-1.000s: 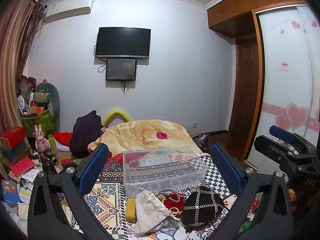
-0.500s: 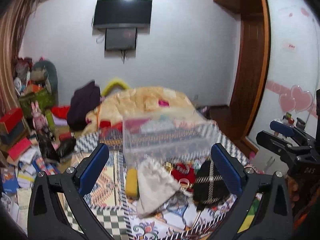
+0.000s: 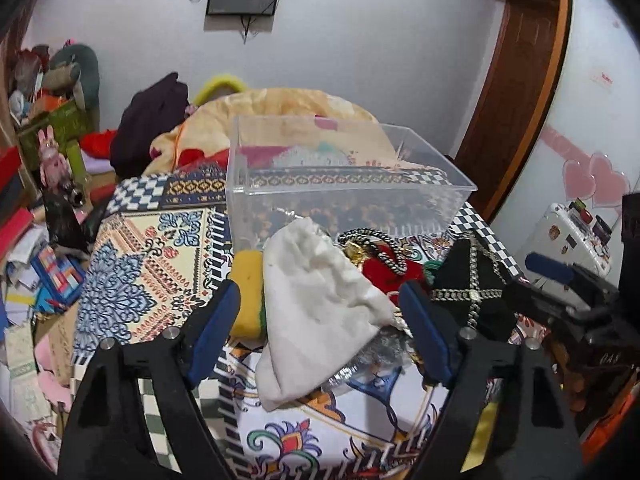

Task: Organize soft objects
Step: 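Grasp the white drawstring bag with the left tool while the right tool grasps the black chain bag, then carry both bags over the clear box and open both tools to drop them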

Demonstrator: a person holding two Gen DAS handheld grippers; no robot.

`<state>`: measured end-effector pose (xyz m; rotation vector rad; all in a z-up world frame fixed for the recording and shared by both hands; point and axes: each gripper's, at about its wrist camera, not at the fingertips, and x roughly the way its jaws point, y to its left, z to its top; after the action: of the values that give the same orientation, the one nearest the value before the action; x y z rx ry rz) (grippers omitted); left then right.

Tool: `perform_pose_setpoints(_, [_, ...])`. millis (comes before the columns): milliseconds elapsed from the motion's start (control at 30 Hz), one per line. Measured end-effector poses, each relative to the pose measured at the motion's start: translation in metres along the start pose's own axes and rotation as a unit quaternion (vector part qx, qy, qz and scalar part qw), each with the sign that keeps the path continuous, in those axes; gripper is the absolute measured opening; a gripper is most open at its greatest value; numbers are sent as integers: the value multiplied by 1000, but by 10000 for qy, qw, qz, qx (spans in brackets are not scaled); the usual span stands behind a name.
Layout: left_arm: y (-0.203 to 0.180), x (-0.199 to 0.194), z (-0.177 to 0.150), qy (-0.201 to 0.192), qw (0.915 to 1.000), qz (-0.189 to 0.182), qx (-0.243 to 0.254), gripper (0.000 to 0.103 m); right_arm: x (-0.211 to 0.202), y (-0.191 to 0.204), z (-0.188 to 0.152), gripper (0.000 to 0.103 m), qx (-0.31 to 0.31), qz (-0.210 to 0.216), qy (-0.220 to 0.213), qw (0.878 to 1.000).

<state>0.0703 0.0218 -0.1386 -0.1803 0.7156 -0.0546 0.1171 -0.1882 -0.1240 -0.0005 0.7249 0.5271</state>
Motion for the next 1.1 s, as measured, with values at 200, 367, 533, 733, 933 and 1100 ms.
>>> perform_pose_setpoints(200, [11,22,1,240,9993,-160,-240,49,8,0,-4,78,-113,9,204,9997])
perform_pose_setpoints(367, [6,25,-1,260,9996,-99,-93,32,11,0,-4,57,-228,-54,229,9995])
perform_pose_setpoints(533, [8,20,-6,260,9996,63,-18,14,9,-3,-3,30,-225,44,199,9995])
perform_pose_setpoints(733, [14,2,-2,116,9999,6,-23,10,10,0,1,21,-226,121,138,9996])
perform_pose_setpoints(933, [18,4,-2,252,9996,71,-76,35,-1,2,6,16,-207,212,-46,9996])
perform_pose_setpoints(1100, [18,17,-8,407,9992,-16,-48,30,-12,4,11,15,-199,220,-227,9993])
